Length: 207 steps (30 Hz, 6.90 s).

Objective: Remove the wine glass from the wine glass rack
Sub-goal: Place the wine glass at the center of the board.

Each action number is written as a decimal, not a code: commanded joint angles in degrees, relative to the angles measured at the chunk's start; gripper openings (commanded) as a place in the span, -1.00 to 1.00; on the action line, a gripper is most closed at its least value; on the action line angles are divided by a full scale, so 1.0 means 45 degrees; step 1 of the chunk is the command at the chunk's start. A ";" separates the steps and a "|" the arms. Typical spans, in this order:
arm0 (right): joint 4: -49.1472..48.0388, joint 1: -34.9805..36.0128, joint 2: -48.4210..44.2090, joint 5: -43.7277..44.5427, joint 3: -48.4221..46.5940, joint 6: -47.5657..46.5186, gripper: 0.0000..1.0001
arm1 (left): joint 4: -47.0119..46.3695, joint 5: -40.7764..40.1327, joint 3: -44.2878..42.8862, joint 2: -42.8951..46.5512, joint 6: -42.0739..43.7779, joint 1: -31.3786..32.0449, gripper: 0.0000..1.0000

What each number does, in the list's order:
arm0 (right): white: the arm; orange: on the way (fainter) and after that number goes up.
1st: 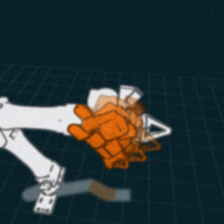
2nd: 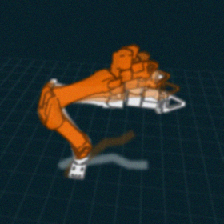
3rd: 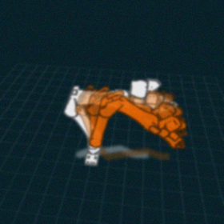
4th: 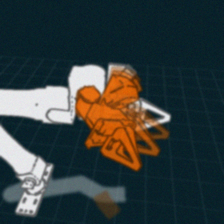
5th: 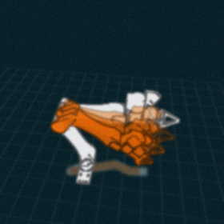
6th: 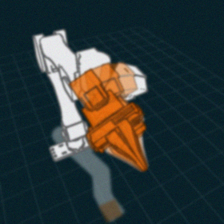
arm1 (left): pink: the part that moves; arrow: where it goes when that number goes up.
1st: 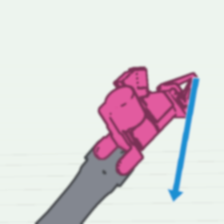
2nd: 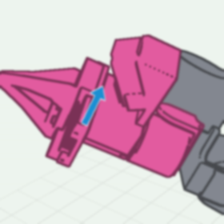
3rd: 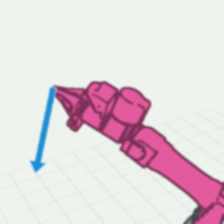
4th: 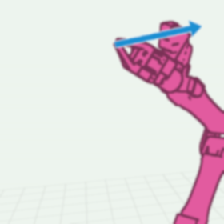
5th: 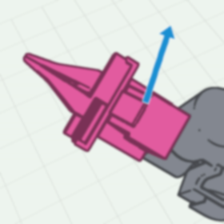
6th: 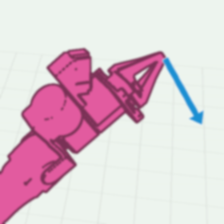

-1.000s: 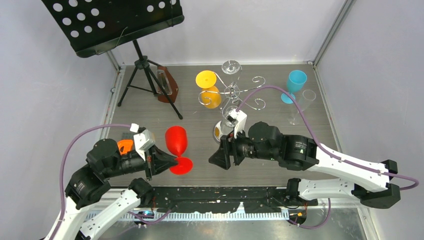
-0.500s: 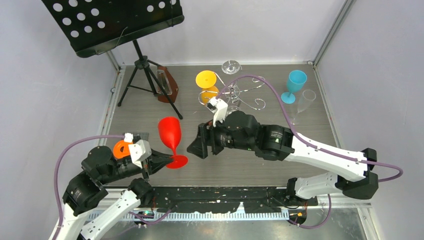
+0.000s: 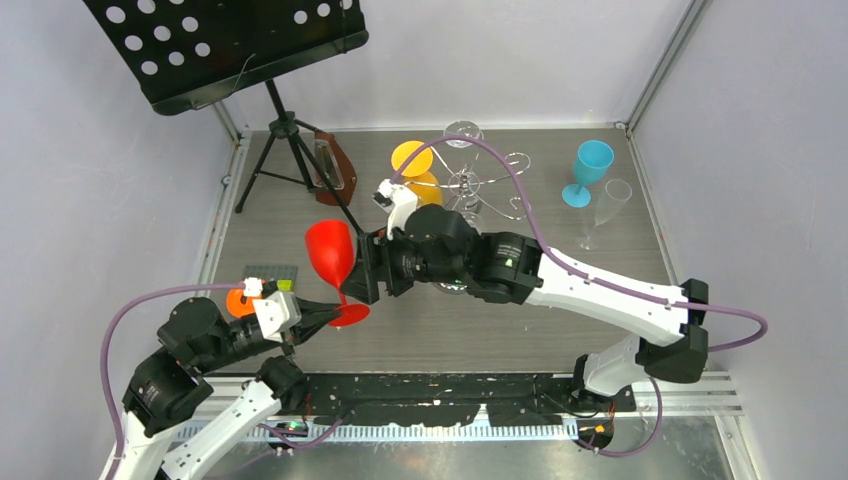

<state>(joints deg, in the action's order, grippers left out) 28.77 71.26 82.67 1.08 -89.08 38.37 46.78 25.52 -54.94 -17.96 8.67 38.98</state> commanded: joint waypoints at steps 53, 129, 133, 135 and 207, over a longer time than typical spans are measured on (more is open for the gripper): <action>-0.1333 -0.0636 0.0694 -0.2307 0.0159 -0.0312 -0.88 | -0.2800 0.0512 0.1500 0.0566 -0.1694 0.0000 0.42; 0.2184 0.0805 -0.4483 0.1659 0.1248 -1.7012 -0.89 | -0.1743 0.4120 -0.1737 -0.4443 -1.1850 -0.4576 0.80; 0.2193 0.0921 -0.4222 0.2011 0.1179 -1.7097 -0.89 | -0.0992 0.3864 -0.1974 -0.4413 -1.1270 -0.4581 0.64; 0.2274 0.0970 -0.4103 0.2216 0.1123 -1.7115 -0.88 | -0.0827 0.3870 -0.1989 -0.4405 -1.1154 -0.4581 0.50; 0.3427 0.1253 -0.7268 0.5002 0.2994 -0.7363 0.44 | 0.4084 -0.6846 -0.5487 -1.1812 -0.4034 -0.5236 -1.00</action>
<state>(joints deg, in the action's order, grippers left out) 45.21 76.75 52.51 24.23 -76.55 1.54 69.49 -5.76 -78.04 -69.17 -10.72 17.08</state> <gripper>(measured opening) 0.721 0.004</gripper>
